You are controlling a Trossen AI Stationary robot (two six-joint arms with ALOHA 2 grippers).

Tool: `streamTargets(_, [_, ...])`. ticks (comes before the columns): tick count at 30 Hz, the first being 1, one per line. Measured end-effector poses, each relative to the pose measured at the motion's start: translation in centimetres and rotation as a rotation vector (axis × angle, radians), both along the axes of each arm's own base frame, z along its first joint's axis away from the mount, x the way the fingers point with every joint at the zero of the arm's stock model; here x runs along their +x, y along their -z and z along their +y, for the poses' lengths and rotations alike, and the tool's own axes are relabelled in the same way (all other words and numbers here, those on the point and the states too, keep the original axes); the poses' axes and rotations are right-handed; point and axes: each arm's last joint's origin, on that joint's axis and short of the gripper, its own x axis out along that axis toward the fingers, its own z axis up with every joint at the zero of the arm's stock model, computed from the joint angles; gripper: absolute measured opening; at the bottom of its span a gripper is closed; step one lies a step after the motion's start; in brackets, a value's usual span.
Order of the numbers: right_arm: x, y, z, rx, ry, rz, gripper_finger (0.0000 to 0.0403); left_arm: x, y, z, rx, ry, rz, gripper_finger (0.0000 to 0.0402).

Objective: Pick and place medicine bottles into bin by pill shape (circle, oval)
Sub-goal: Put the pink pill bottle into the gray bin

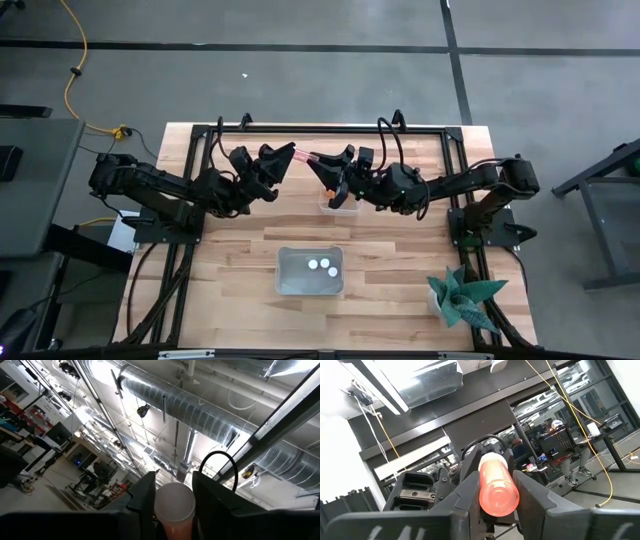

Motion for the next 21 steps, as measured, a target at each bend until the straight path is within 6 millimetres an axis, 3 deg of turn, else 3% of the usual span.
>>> streamTargets(12, [0.0,0.0,0.0,-0.006,0.003,0.002,0.009,0.01,0.0,0.0,0.001,0.0,0.002,0.0102])
streamTargets(21, [-0.19,-0.24,-0.05,-0.005,0.009,0.002,0.0196,0.03,0.02,-0.02,0.012,-0.003,0.011,0.0102])
